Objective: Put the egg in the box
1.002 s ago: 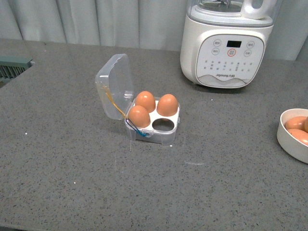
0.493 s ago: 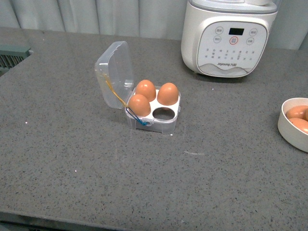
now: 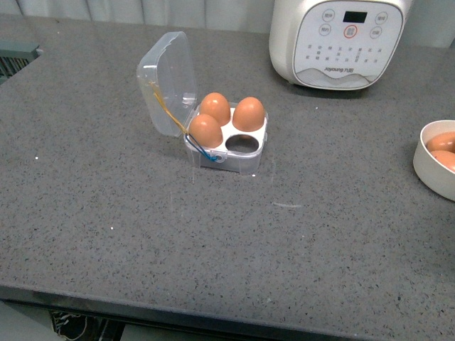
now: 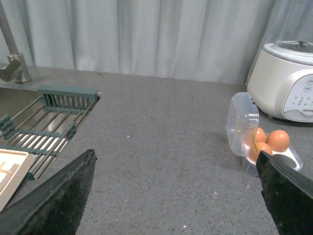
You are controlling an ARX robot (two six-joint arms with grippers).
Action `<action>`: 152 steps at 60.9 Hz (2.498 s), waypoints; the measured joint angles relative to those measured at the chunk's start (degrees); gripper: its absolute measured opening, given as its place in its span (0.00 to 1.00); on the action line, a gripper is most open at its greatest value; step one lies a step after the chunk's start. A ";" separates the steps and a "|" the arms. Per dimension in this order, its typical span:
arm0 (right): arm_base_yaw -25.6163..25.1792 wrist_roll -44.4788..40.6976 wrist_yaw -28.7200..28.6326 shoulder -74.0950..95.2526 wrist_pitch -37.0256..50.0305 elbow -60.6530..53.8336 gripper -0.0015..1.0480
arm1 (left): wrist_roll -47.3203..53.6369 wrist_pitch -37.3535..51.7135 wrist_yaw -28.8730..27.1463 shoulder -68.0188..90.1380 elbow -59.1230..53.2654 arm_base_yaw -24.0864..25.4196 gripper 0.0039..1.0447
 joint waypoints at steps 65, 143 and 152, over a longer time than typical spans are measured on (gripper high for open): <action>0.55 -2.45 -1.11 27.08 7.72 14.80 0.91 | 0.00 -0.02 0.00 0.00 0.00 0.00 0.94; 5.99 -1.31 -1.22 24.92 6.34 19.15 0.41 | 0.00 -0.04 0.00 0.00 0.00 0.00 0.94; 13.46 2.21 -2.45 22.93 2.97 20.76 0.41 | 0.00 -0.04 0.00 0.00 0.00 0.00 0.94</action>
